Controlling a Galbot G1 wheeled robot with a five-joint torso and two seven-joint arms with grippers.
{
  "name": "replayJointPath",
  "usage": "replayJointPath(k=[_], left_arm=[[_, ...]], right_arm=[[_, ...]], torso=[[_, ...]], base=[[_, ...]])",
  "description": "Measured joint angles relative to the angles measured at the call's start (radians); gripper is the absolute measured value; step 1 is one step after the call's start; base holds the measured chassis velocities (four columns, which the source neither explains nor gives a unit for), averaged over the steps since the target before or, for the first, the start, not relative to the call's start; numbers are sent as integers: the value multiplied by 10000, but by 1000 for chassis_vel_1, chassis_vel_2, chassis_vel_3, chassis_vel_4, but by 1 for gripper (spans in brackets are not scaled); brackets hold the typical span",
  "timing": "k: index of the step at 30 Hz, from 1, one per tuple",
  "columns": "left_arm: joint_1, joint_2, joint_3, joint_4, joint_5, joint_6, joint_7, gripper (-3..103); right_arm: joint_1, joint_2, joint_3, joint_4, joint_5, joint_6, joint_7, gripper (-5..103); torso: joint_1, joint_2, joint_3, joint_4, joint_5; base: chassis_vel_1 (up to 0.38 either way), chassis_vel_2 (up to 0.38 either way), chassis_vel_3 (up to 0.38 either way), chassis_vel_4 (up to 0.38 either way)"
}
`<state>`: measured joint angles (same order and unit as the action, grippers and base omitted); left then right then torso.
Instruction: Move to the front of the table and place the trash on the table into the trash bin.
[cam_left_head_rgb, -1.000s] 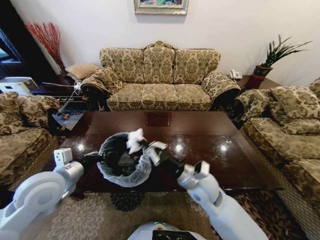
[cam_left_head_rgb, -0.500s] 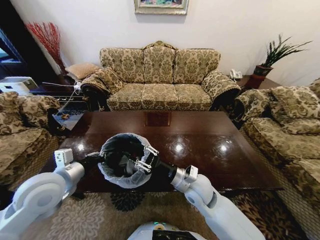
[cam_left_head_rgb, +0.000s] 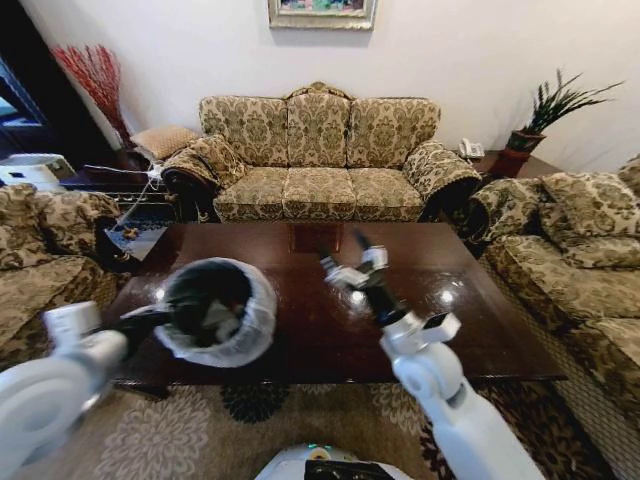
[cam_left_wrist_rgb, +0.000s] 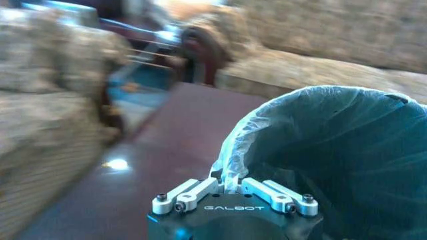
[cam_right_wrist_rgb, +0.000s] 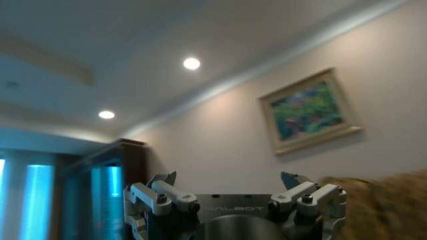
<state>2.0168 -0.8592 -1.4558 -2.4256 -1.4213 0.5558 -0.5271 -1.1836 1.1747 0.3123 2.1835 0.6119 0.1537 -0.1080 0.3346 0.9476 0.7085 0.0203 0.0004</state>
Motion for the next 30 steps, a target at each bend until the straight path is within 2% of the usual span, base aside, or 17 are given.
replayJointPath(k=[1,2,4,5,7,9,12,13,15,17,19,20,23,24,25,27,30], left_arm=[[290,-518,-667,323,101,-212,49,0],[290,-518,-667,323,101,-212,49,0],[521,-1078,-1342,861,135,-585,-59,0],[521,-1078,-1342,861,135,-585,-59,0],[673,-1721,-2110,1806,35,-1020,-345,0],[685,-1828,-2211,1998,13,-1100,-418,0],[656,-2527,-2579,3383,-145,-1678,-767,0],[656,-2527,-2579,3383,-145,-1678,-767,0],[378,-2924,-2464,4356,-150,-2029,-982,0],[303,-2990,-2408,4527,-150,-2086,-1022,0],[-216,-3275,-2078,5392,-82,-2368,-1163,0],[-216,-3275,-2078,5392,-82,-2368,-1163,0],[-717,-3475,-1584,6338,153,-2794,-1290,0],[-1021,-3554,-1153,7022,320,-3169,-1307,0],[-1021,-3554,-1153,7022,320,-3169,-1307,0],[-1470,-3737,-379,8121,527,-3403,-1322,0],[-1918,-3941,224,8844,604,-3459,-1280,0]], right_arm=[[-87,56,317,-146,147,9,161,100],[-87,56,317,-146,147,9,161,100],[-123,174,504,-326,139,90,247,100],[-123,174,504,-326,139,90,247,100],[-180,244,473,-494,94,215,263,100],[-193,235,442,-522,103,236,264,100],[-211,218,345,-653,91,336,259,100],[-211,218,345,-653,91,336,259,100],[-228,271,342,-615,-11,356,281,100],[-243,281,348,-587,-54,358,291,100],[-363,277,395,-439,-237,360,374,100],[-363,277,395,-439,-237,360,374,100],[-542,261,523,-288,-340,360,436,100],[-676,256,642,-208,-371,360,439,100],[-676,256,642,-208,-371,360,439,100],[-941,237,912,-101,-448,360,441,100],[-1206,204,1143,1,-533,360,440,100]], torso=[[0,0,0,0,-7],[0,0,0,0,-7],[-1,0,-1,-2,-5],[-1,0,-1,-2,-5],[0,0,0,-1,-4],[0,0,0,-1,-4],[-1,1,-2,1,-1],[-1,1,-2,1,-1],[-1,1,-2,6,-6],[-1,1,-1,5,-5],[-1,1,-1,1,-11],[-1,1,-1,1,-11],[-1,1,0,3,9],[-2,1,-1,3,17],[-2,1,-1,3,17],[-1,1,-1,-1,-20],[-1,1,0,3,-18]], base=[[0,0,0,0],[0,0,0,0],[0,0,0,0],[0,0,0,0],[0,0,0,0],[0,0,0,0],[0,0,0,0],[0,0,0,0],[0,0,0,0],[0,0,0,0],[0,0,0,0],[0,0,0,0],[0,0,0,0],[0,0,0,0],[0,0,0,0],[0,0,0,0],[0,0,0,0]])
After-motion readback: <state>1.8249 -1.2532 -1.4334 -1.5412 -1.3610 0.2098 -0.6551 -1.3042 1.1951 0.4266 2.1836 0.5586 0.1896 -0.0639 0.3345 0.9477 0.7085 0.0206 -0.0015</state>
